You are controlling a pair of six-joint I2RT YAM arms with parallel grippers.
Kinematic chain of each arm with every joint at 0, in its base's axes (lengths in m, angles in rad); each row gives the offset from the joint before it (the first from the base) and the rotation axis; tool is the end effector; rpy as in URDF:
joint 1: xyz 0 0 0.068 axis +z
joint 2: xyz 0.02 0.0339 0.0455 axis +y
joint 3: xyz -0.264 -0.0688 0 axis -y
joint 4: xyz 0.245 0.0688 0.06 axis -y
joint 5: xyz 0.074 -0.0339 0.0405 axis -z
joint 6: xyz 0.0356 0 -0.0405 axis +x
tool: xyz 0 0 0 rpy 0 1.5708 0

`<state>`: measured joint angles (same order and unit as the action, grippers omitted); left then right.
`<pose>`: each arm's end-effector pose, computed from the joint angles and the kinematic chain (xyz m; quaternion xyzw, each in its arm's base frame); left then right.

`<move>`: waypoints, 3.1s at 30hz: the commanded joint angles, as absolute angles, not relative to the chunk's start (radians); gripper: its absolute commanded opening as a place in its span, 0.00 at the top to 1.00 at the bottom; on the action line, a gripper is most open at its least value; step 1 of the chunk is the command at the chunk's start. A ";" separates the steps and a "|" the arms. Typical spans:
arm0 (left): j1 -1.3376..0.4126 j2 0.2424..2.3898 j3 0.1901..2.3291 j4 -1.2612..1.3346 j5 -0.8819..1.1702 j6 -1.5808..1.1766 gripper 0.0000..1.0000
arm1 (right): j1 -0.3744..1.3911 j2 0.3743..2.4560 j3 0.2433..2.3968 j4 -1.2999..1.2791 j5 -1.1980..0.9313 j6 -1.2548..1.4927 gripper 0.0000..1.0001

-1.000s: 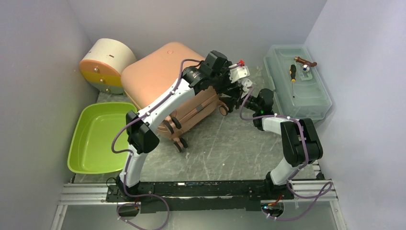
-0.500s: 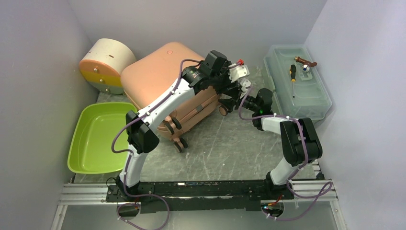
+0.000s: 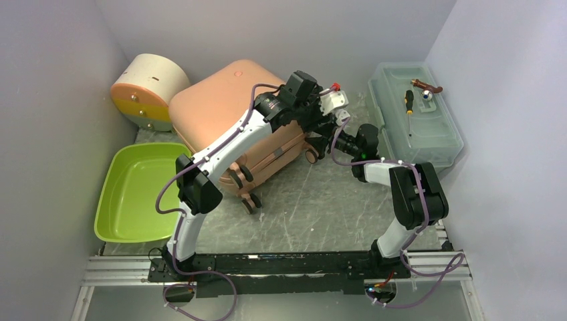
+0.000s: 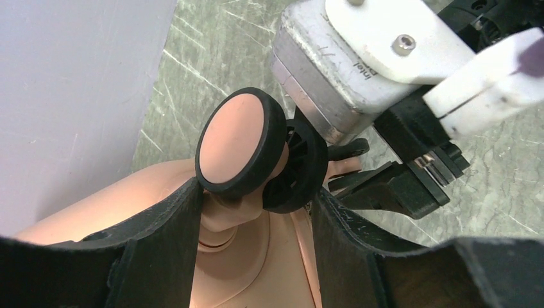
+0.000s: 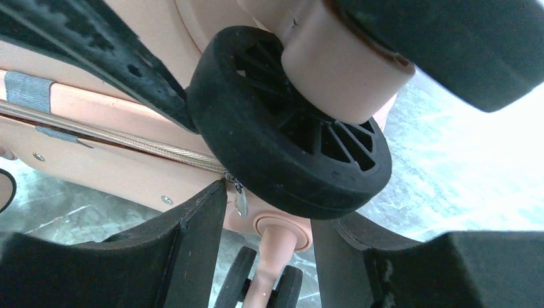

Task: Open, take out, and arrange the luggage
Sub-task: Pick up the zipper from the luggage.

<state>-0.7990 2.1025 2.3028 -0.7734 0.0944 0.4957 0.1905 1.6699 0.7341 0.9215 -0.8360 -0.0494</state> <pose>0.3282 -0.3420 0.3893 0.5470 0.6861 -0.1131 0.4661 0.3265 0.0899 0.2132 -0.3608 0.6121 0.3336 0.6196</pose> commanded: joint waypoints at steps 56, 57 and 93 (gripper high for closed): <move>-0.706 1.954 2.291 -0.729 0.385 0.365 0.37 | 0.214 1.782 0.786 0.956 -0.899 -0.024 0.47; -0.697 1.947 2.292 -0.727 0.384 0.358 0.37 | 0.216 1.780 0.785 0.947 -0.885 -0.034 0.50; -0.091 2.120 2.358 -0.356 0.166 0.176 0.29 | 0.232 1.852 0.801 1.196 -1.069 -0.002 0.79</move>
<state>-0.1120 2.0636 2.2963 -0.4229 0.2008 0.2111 0.1806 1.8465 0.7704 0.9524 -0.9215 -0.0223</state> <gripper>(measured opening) 0.704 0.291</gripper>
